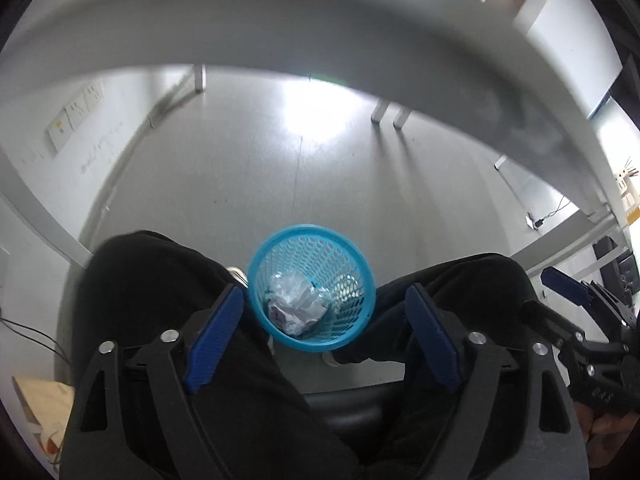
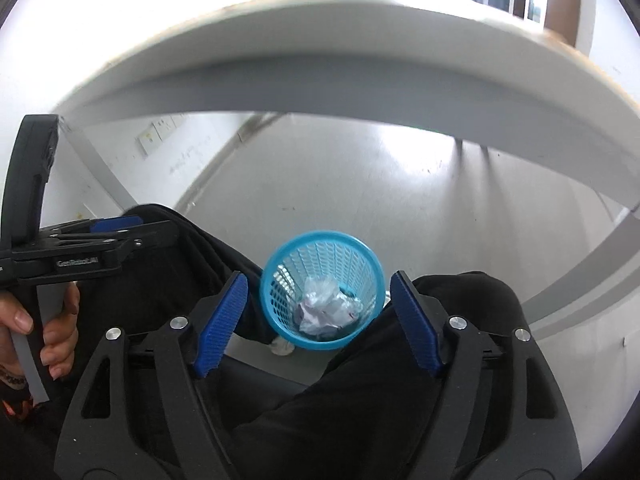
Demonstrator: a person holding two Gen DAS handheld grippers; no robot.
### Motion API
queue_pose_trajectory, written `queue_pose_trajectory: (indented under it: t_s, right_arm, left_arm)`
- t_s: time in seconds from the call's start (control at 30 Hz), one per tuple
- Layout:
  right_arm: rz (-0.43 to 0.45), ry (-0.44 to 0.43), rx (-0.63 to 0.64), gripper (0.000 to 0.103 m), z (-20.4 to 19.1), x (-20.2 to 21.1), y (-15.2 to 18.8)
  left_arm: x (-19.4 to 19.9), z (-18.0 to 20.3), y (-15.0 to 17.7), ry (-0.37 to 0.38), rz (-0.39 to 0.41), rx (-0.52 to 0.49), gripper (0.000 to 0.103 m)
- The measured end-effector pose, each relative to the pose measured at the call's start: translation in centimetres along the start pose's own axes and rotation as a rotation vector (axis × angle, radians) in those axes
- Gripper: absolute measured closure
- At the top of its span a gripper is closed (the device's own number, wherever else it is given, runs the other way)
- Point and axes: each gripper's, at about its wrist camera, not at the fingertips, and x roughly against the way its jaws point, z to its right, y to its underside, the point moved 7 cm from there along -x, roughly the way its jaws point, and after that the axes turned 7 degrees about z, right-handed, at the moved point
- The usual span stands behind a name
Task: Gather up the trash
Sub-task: 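Raise both open grippers back up to the trash on the tablecloth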
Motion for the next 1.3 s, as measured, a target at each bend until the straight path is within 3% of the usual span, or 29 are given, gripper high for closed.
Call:
queue_pose_trajectory:
  t_s: [0.13, 0.27, 0.47, 0.73, 1.1, 1.3]
  right_arm:
    - [0.071, 0.004, 0.029, 0.024, -0.9, 3.4, -0.9]
    - [0.143, -0.016, 0.039, 0.019, -1.9, 6.3, -2.4]
    - [0.222, -0.032, 0.058, 0.011, -2.1, 8.6, -5.6]
    - [0.316, -0.010, 0.027, 0.009, -0.6, 9.9, -11.7]
    - [0.315, 0.025, -0.019, 0.009, 2.6, 6.7, -17.6]
    - [0.309, 0.041, -0.044, 0.009, 4.4, 4.7, -21.1]
  left_arm:
    - [4.9, 0.7, -0.1, 0.009, 0.101, -0.033, 0.006]
    - [8.5, 1.2, -0.7, -0.016, 0.190, -0.104, 0.006]
    - [12.1, 1.6, -3.5, -0.003, 0.313, -0.105, 0.006]
    - [13.0, 2.4, -9.5, 0.013, 0.385, -0.133, 0.006]
    - [11.8, 3.7, -17.2, 0.008, 0.450, -0.203, 0.006]
    - [9.4, 4.7, -20.4, 0.032, 0.424, -0.223, 0.006]
